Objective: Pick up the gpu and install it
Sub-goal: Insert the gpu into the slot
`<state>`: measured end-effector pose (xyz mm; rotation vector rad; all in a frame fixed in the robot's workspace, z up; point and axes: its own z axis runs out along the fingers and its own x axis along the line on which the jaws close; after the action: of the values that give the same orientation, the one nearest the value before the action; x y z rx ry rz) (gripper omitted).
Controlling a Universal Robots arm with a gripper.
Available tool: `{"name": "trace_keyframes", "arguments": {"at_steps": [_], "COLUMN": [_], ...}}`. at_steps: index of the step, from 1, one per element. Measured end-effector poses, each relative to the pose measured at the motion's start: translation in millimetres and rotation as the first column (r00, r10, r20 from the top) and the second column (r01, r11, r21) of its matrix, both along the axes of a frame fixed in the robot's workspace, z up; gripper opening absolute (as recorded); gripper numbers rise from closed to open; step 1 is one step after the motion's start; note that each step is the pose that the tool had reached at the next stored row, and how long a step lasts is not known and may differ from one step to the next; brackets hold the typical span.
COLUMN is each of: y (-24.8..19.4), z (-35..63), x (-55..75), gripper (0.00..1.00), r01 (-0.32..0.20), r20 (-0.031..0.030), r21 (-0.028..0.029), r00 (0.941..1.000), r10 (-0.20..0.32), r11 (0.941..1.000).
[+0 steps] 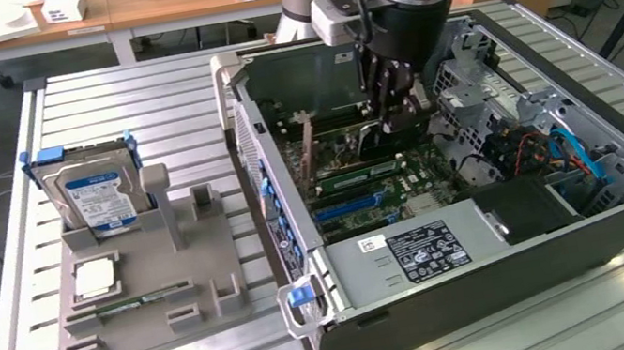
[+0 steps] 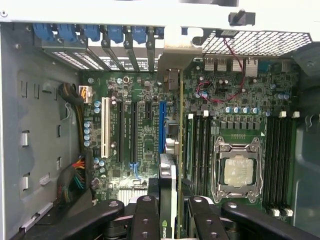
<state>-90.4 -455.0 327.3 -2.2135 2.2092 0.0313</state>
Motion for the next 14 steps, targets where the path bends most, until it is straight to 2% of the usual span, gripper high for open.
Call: {"name": "trace_keyframes", "arguments": {"at_steps": [14], "y": [-1.2], "z": [-8.8], "x": [-1.6], "gripper": [0.27], "r01": [0.000], "r20": [0.0001], "r21": [-0.0003], "r00": [1.0000], "r10": [0.000], "r11": [1.0000]}}
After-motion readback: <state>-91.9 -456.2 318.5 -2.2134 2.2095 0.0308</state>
